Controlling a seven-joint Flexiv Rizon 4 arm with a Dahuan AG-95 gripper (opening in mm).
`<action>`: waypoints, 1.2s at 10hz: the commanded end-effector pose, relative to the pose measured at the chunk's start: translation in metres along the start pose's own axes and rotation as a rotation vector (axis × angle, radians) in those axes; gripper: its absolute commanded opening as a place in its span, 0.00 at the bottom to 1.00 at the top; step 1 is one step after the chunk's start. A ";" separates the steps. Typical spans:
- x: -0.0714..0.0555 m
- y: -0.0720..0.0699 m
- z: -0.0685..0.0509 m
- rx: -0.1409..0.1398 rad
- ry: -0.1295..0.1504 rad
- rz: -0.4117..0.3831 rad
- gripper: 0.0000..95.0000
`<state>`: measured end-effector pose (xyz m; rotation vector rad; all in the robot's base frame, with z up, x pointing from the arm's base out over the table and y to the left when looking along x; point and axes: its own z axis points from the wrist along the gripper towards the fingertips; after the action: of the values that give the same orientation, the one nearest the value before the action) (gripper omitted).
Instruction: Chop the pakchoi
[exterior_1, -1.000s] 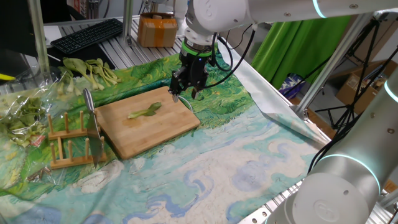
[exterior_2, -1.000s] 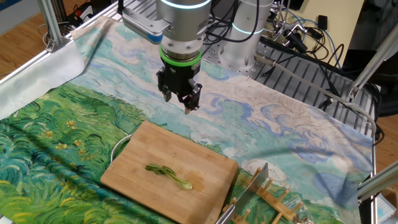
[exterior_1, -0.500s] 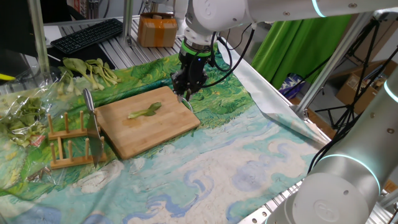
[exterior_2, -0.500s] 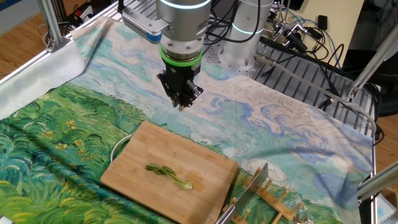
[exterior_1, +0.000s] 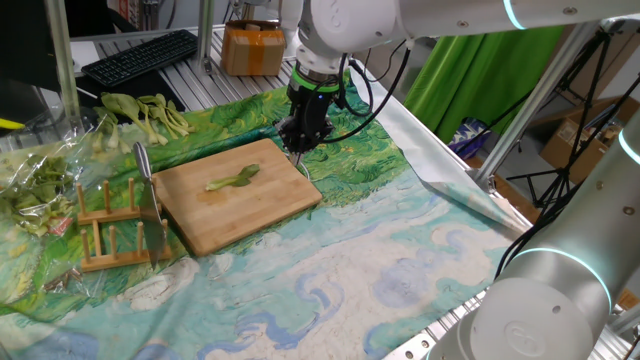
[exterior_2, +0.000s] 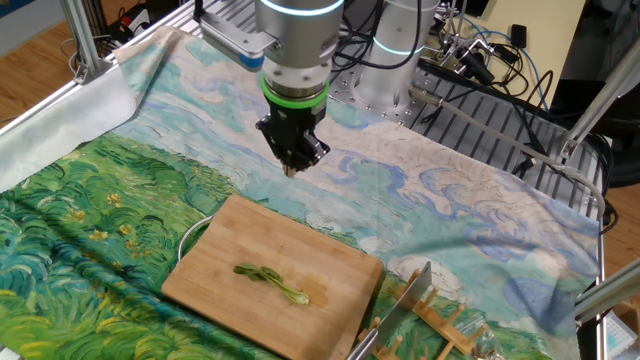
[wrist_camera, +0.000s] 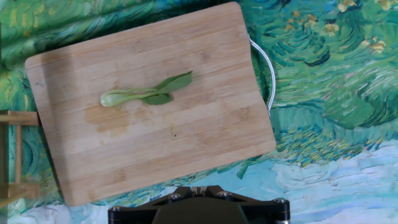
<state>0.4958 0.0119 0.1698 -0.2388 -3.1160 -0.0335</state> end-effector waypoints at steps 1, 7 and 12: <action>-0.001 0.006 0.006 -0.003 -0.004 0.010 0.00; 0.003 0.050 0.036 -0.010 -0.025 0.069 0.00; 0.005 0.075 0.056 -0.015 -0.023 0.134 0.00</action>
<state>0.5014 0.0896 0.1152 -0.4515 -3.1109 -0.0514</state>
